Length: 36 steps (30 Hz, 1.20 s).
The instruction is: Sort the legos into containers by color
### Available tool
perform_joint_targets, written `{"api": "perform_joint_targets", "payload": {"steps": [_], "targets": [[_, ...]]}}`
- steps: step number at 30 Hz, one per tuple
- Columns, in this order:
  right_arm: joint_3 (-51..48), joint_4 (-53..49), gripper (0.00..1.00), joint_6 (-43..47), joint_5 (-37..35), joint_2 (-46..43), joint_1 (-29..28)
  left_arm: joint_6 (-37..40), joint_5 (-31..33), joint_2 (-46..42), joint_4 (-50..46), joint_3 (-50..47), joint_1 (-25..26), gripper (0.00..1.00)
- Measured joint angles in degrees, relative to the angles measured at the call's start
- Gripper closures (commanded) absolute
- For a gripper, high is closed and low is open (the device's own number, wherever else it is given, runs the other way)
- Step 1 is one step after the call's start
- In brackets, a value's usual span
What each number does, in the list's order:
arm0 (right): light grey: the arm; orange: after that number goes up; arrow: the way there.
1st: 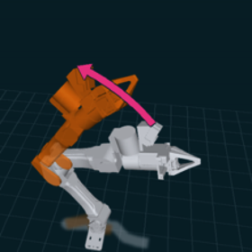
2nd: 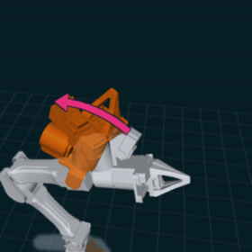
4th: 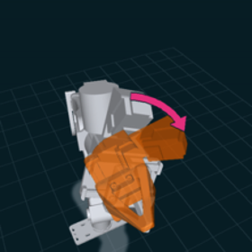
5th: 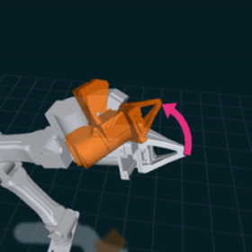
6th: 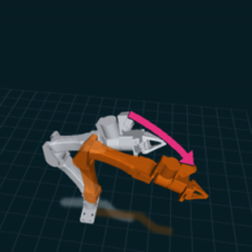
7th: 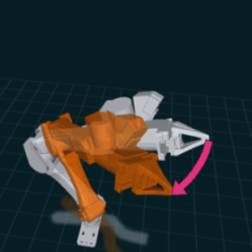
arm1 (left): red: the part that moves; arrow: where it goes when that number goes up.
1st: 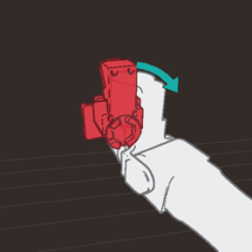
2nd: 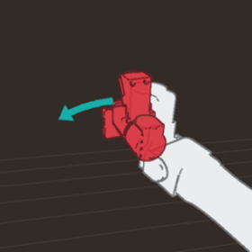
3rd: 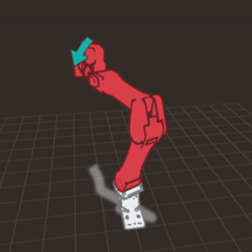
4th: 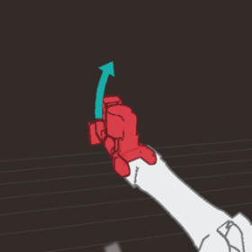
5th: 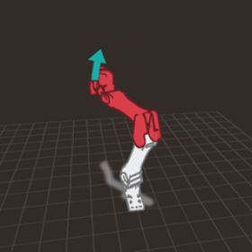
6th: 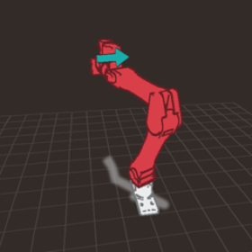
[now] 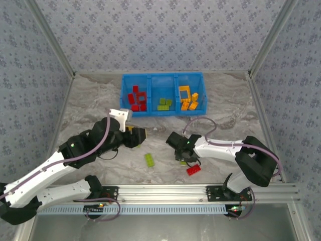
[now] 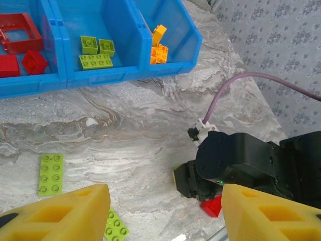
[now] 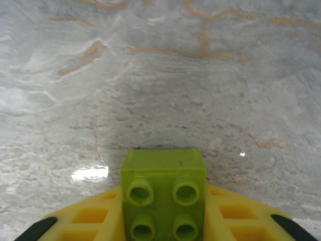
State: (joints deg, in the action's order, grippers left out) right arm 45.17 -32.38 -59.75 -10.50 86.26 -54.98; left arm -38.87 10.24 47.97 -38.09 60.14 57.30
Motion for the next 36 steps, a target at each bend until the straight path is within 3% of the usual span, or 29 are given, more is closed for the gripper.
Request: {"api": "perform_joint_targets", "payload": {"steps": [6,17,28,36], "targets": [[15.69,-1.84,0.67,10.21,-2.03,2.12,3.17,-0.90,3.19,-2.54,-1.25,0.00,0.26,0.40],[49.46,6.47,0.71,30.40,4.92,26.49,19.08,-0.07,10.38,-1.38,0.68,0.52,1.01,0.41],[78.44,3.65,0.69,33.70,11.82,50.01,24.87,4.68,13.35,6.51,2.38,6.56,1.03,0.41],[88.72,0.68,0.65,33.68,14.16,60.65,25.99,6.69,14.16,8.90,2.78,6.80,1.75,0.41]]}}
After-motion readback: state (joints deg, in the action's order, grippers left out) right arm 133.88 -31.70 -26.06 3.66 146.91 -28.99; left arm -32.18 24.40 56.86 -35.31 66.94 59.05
